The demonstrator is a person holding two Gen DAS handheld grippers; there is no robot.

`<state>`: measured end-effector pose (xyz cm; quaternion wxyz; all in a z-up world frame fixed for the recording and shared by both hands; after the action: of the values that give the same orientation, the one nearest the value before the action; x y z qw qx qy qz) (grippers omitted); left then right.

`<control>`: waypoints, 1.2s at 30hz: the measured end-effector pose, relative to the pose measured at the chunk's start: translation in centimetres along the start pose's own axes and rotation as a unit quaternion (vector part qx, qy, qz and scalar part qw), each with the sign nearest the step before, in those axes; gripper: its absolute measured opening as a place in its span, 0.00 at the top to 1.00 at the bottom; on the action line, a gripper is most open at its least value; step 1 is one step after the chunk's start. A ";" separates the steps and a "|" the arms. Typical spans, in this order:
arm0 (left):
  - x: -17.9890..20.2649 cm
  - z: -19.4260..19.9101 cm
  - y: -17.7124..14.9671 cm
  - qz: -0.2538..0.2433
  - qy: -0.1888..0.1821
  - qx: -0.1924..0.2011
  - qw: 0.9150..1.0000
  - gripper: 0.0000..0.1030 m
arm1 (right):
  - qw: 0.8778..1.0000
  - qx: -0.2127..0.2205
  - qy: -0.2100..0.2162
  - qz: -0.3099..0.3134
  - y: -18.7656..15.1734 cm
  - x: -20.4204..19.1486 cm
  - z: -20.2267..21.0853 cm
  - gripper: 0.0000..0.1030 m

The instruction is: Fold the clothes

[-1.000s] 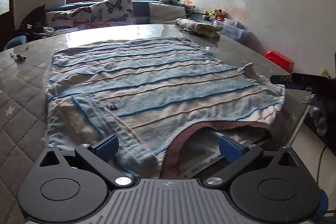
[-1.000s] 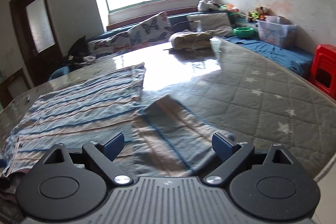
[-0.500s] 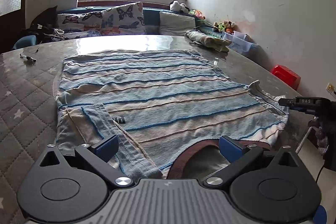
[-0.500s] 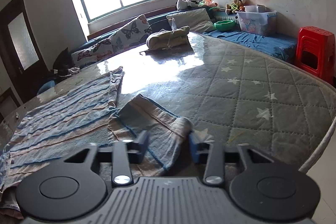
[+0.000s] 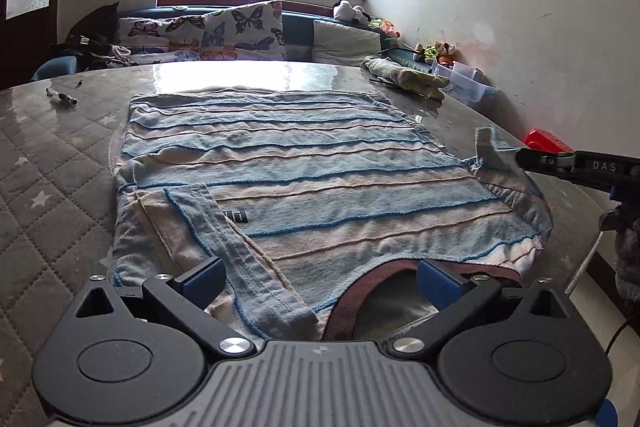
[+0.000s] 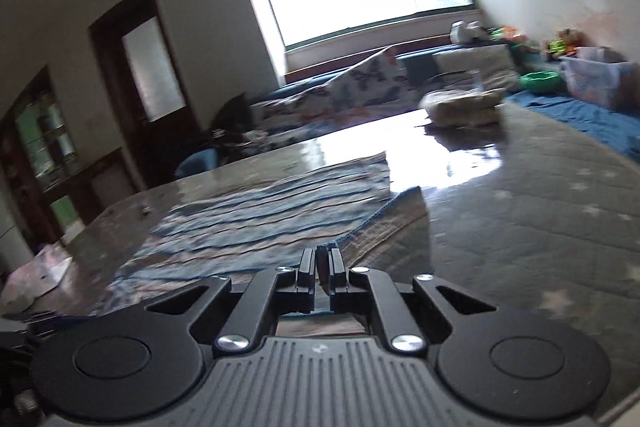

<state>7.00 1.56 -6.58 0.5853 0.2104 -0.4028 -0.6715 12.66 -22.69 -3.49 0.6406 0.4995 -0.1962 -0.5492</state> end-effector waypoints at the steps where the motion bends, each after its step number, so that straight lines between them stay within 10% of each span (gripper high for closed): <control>1: -0.1 0.0 0.0 0.001 0.001 0.000 1.000 0.00 | 1.000 -0.006 0.010 0.007 -0.2 -1.0 -0.6 0.95; 6: -0.3 0.2 -0.1 0.007 0.002 0.001 1.000 0.00 | 0.997 -0.045 0.060 0.019 -2.0 -4.4 -3.2 0.90; 10: 0.0 0.0 -0.1 0.005 -0.002 -0.001 1.000 0.00 | 0.996 -0.055 0.072 0.025 -2.6 -5.2 -3.4 0.58; 22: 4.6 -2.8 1.9 -0.039 -0.025 -0.009 0.999 0.00 | 0.994 -0.081 -0.018 0.066 1.2 2.9 -6.5 0.60; 36: 10.1 -9.6 4.5 -0.123 0.006 -0.025 0.992 0.00 | 0.978 -0.119 -0.027 0.170 0.3 2.0 -11.0 0.68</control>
<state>14.73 -10.89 -6.78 0.5055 0.2478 -0.3538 -0.7469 22.25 -19.89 -8.47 0.7742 0.3637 -0.2285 -0.4649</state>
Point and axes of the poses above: each gripper's, at about its wrist camera, not at the fingertips, and z roughly against the way its jaws point, x to its right, y to its top, the point moved 10 cm from there along -z, roughly the way its jaws point
